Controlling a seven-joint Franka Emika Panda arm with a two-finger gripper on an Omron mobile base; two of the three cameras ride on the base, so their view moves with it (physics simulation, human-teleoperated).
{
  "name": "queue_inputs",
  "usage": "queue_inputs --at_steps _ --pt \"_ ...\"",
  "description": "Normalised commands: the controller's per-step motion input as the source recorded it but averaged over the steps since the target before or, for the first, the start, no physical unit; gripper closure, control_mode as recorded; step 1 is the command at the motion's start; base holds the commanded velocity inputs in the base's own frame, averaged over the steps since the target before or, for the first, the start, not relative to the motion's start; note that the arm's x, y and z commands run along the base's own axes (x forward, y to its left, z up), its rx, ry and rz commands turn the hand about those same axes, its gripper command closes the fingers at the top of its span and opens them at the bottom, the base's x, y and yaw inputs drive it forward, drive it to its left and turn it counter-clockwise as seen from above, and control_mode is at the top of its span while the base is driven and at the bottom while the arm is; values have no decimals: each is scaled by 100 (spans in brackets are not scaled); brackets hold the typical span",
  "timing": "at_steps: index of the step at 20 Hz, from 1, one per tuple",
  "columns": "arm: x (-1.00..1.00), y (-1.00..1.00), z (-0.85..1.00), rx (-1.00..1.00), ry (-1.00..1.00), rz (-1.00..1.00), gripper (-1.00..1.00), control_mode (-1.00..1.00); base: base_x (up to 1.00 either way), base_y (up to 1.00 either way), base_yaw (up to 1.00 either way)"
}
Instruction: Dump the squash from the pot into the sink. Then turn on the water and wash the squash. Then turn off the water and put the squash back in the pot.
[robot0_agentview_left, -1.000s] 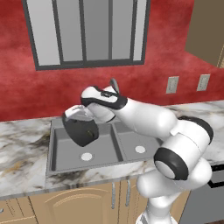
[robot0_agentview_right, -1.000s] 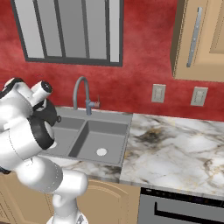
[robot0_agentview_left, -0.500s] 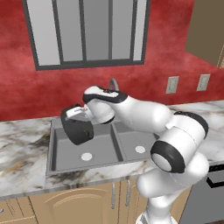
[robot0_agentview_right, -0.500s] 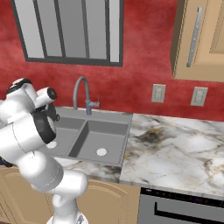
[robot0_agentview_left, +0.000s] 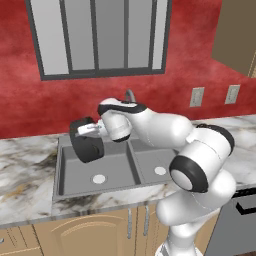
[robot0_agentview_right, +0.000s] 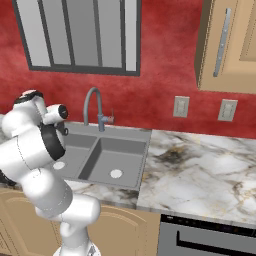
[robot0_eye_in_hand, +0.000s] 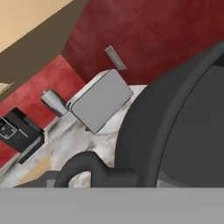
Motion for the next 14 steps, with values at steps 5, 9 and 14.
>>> queue_inputs --at_steps 5,9,14 --pt "8 1 -6 6 -5 0 100 -100 0 0 0" --pt "1 1 -7 7 -4 0 100 -100 0 0 0" --pt "3 5 -5 6 -5 0 100 -100 0 0 0"
